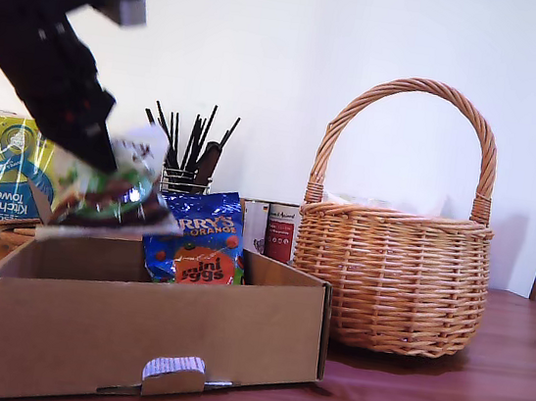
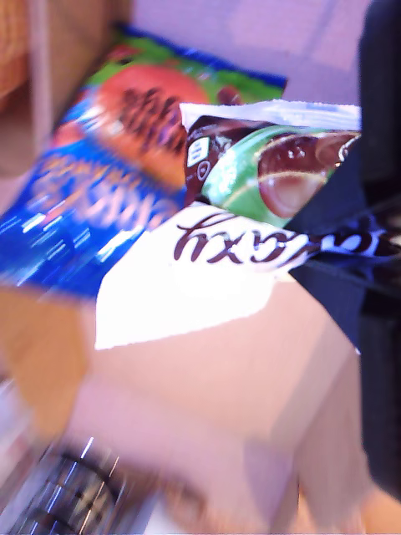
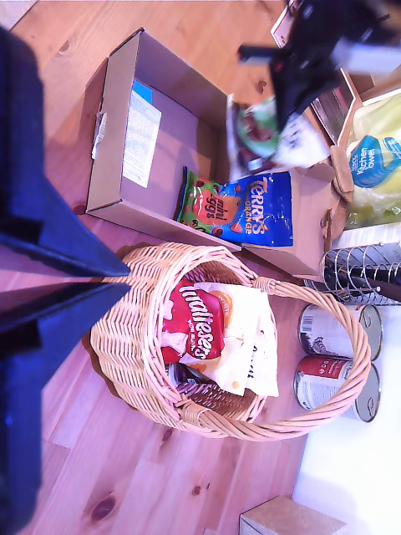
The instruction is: Move the bags of Easter eggs from the cardboard box on the left into the woven basket on the right side.
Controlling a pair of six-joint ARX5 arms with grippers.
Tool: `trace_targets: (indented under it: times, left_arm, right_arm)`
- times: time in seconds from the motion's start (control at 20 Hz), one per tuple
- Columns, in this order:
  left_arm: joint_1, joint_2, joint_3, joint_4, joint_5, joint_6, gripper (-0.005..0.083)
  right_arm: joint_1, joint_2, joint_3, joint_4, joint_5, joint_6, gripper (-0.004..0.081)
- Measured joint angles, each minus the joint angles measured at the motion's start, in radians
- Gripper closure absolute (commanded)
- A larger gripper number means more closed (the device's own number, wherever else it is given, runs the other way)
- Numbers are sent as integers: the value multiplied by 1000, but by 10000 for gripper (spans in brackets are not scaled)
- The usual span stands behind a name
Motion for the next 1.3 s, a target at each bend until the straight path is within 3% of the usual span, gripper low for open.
trace_targets:
  times: [0.15,0.3,0.45,0.5,0.6,0.95,1.1,1.3]
  left_arm:
    - [2,-87,0,-27,37,-37,773]
    - [-31,-141,0,-22,160,-153,773]
    - [-128,-120,0,41,220,-247,773]
    - [-163,-105,-1,84,222,-264,773]
    - [-222,-74,-2,183,222,-299,773]
    - [-351,127,2,666,122,-365,773]
    - [-374,277,77,686,101,-366,773]
    - [-378,422,299,596,93,-367,773]
  right_arm:
    - [0,0,0,0,0,0,782]
    - [0,0,0,-1,-8,0,782]
    - [0,0,0,-21,-137,-2,782]
    - [5,0,0,-23,-198,-2,782]
    - [20,1,0,-30,-238,8,782]
    - [21,1,0,-73,-237,20,782]
    - [21,1,0,-73,-236,20,782]
    - [21,1,0,-72,-236,20,782]
